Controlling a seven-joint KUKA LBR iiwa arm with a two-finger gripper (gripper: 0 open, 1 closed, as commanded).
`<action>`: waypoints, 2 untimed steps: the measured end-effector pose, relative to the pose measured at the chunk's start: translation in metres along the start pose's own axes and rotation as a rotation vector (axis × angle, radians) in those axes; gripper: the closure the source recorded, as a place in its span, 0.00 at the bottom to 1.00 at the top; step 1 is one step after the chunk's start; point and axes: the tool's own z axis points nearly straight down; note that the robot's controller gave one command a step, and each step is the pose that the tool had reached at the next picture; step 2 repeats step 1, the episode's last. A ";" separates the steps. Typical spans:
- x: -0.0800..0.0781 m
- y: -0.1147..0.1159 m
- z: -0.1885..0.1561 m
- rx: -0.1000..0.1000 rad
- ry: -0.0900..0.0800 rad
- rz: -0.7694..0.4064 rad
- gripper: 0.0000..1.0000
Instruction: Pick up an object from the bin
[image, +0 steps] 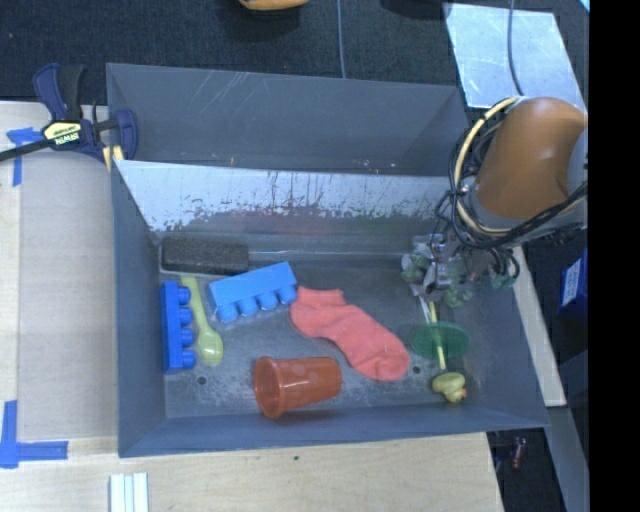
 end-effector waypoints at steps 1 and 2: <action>0.003 0.000 -0.054 0.001 0.005 0.308 1.00; 0.003 0.000 -0.054 0.001 0.005 0.308 1.00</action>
Offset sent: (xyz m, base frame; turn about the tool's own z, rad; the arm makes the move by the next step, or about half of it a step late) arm 0.0082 0.0063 -0.0716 0.1278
